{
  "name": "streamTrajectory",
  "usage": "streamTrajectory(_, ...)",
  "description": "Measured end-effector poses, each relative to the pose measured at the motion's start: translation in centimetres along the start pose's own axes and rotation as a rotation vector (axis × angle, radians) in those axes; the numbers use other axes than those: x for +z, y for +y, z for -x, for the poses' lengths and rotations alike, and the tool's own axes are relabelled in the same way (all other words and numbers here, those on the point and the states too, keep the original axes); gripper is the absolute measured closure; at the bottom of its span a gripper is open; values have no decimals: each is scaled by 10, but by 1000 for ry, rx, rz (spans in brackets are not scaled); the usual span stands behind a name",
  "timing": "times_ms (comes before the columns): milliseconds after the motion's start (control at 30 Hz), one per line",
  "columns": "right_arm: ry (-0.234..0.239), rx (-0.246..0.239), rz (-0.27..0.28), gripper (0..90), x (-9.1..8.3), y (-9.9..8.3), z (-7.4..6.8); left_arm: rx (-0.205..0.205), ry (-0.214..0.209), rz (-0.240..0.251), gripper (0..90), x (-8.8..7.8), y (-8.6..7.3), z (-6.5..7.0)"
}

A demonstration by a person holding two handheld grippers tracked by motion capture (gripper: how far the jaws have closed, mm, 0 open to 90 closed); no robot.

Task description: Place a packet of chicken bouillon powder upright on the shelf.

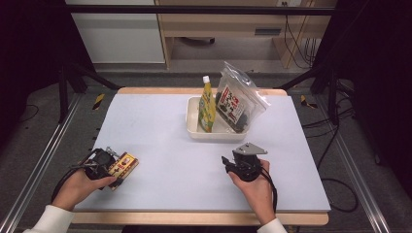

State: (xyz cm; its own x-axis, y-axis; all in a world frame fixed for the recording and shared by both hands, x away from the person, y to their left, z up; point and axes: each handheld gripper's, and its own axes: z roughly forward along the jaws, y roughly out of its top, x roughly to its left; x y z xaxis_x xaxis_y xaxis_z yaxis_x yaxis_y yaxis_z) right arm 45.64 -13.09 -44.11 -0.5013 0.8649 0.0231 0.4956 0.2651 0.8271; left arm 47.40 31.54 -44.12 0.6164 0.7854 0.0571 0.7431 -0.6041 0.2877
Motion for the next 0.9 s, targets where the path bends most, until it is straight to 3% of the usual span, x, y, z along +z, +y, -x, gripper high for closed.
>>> streamTrajectory(267, 1, 5, 3, 520, 0, 0, -1, 110, 4, 64, 308, -9, 25, 22)
streamTrajectory(600, 4, 14, 13, 505, -1, 1, 1, 245, -13, 151, 312, -5, 68, 62)
streamTrajectory(900, 6, 36, 31, 489, -6, 3, 6, 359, 9, 215, 313, -5, 97, 98)
